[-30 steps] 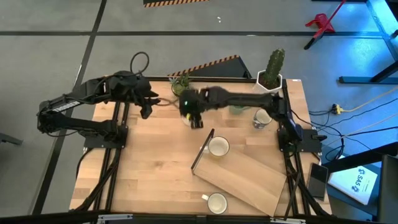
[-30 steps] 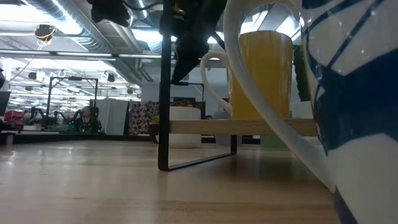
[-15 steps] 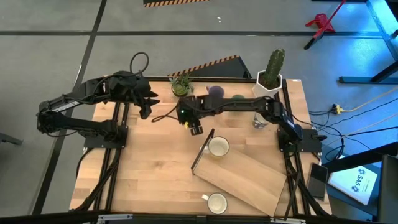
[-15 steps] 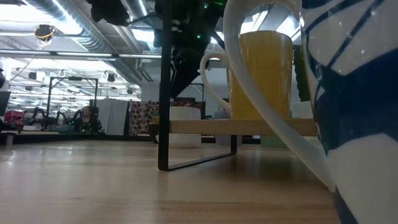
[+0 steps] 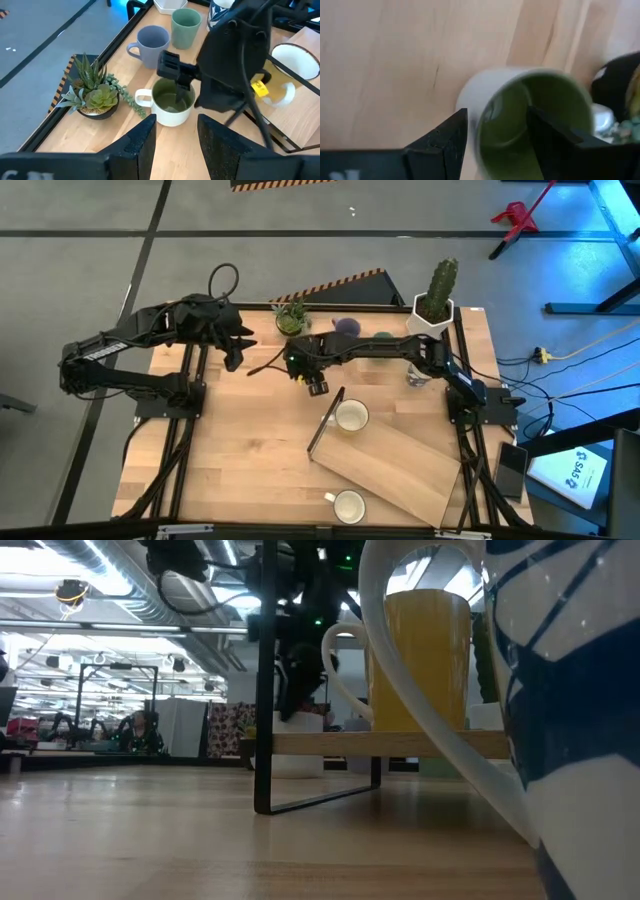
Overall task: Place coffee mugs
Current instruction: Put the white mug on the shelf
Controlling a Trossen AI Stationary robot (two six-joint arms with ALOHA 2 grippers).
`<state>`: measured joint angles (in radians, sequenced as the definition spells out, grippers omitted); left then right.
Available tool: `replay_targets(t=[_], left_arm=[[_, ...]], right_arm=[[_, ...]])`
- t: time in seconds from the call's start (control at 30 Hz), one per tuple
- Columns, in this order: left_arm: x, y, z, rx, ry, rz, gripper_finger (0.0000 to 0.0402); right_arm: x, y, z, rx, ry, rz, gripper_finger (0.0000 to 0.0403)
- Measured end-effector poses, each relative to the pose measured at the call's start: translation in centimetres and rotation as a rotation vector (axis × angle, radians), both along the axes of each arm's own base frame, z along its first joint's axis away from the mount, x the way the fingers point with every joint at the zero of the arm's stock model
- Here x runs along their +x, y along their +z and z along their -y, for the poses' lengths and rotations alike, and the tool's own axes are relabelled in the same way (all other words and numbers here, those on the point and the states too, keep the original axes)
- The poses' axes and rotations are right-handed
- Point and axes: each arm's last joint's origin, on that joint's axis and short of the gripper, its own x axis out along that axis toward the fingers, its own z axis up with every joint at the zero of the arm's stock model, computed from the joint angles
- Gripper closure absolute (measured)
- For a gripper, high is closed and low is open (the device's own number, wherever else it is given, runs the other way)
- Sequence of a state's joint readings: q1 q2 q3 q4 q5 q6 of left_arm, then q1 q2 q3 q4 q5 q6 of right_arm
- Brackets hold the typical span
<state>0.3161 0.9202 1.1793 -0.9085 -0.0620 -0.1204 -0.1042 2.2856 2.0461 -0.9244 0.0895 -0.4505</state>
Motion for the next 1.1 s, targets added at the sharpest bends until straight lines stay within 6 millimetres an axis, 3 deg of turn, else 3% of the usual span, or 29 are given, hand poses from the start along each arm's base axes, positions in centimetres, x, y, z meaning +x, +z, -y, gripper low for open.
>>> replay_targets(t=[0.3, 0.53, 0.73, 0.87, 1.1], left_arm=[[0.0, 0.0, 0.0, -0.001, 0.000, 0.000, 0.0263], [0.0, 0.0, 0.0, -0.001, 0.001, 0.000, 0.0267], [0.0, 0.0, 0.0, -0.009, 0.001, 0.003, 0.0293], [0.0, 0.0, 0.1, -0.025, -0.017, 0.009, 0.0322], [-0.1, 0.1, 0.2, -0.057, -0.030, 0.025, 0.0395]], right_arm=[[0.3, -1.9, -0.3, 0.023, 0.044, -0.054, 0.0260], [0.0, -2.2, -0.2, 0.019, 0.038, -0.100, 0.0388], [0.1, -2.2, 0.0, 0.022, 0.026, -0.087, 0.0396], [0.2, -1.0, 0.1, 0.033, 0.023, -0.066, 0.0398], [0.4, 2.9, 0.1, 0.024, 0.026, -0.016, 0.0400]])
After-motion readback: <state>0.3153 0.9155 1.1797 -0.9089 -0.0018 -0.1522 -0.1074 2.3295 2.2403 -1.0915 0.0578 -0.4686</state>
